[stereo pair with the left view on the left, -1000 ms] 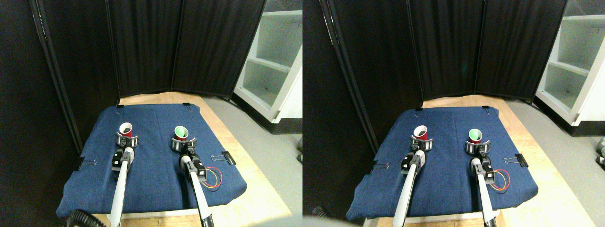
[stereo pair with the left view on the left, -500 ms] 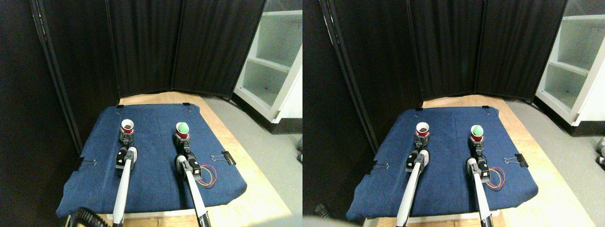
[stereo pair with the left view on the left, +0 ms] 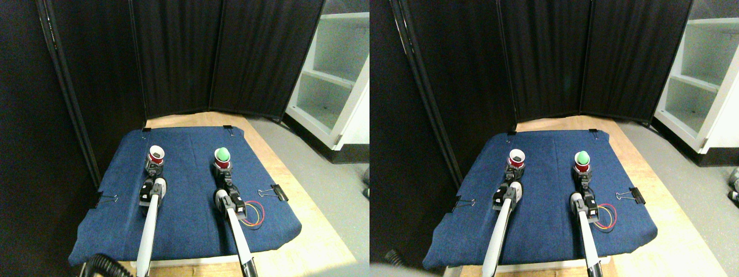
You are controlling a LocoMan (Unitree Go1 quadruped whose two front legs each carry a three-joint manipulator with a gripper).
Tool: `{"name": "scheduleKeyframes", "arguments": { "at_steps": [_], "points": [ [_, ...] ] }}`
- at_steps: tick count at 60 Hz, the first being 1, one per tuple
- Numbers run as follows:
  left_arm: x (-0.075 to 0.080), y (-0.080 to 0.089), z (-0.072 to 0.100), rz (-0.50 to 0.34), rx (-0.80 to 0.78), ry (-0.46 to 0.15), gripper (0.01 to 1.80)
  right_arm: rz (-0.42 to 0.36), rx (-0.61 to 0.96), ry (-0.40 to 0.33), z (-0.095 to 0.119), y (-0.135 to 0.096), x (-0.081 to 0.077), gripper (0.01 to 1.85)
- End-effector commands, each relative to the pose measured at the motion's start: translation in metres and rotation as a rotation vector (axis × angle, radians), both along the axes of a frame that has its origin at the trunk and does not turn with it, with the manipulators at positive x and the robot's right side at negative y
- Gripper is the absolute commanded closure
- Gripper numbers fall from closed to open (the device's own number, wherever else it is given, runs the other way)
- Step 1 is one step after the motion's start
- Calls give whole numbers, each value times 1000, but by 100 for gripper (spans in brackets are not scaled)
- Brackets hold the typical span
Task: Pour (bimanual)
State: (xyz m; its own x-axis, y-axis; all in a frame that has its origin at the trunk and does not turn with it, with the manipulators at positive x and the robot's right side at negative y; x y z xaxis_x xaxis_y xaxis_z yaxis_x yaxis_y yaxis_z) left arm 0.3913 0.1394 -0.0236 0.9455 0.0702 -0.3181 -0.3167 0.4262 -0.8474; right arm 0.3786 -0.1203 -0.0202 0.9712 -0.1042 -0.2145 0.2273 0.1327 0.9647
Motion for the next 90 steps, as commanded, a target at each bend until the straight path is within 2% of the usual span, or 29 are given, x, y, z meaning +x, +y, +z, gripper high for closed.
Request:
{"name": "scheduleKeyframes", "arguments": {
  "at_steps": [1,3,10,21,27,44,50,59,71,90],
  "points": [
    [-2,0,15,-2,-23,-32,180,19,12,-66,16,3,1,185],
    [-4,-3,25,-18,-32,-33,180,35,-20,-67,20,3,0,185],
    [-7,-7,38,-38,-30,-23,180,67,-33,-80,28,3,1,185],
    [-12,-18,49,-46,-81,2,180,95,-52,-81,44,5,1,185],
    [-13,-24,53,-91,-66,25,180,107,-43,-85,52,7,3,185],
    [-15,-43,68,-101,-113,72,180,195,-81,-115,83,16,11,185],
    [-15,-50,72,-127,-120,94,180,204,-110,-110,93,21,13,184],
    [-14,-62,76,-120,-164,123,180,244,-164,-117,107,28,13,184],
    [-17,-80,80,-127,-191,133,180,293,-226,-136,124,33,15,182],
    [-19,-95,77,-120,-220,152,180,357,-320,-122,150,44,9,182]
  ]
}}
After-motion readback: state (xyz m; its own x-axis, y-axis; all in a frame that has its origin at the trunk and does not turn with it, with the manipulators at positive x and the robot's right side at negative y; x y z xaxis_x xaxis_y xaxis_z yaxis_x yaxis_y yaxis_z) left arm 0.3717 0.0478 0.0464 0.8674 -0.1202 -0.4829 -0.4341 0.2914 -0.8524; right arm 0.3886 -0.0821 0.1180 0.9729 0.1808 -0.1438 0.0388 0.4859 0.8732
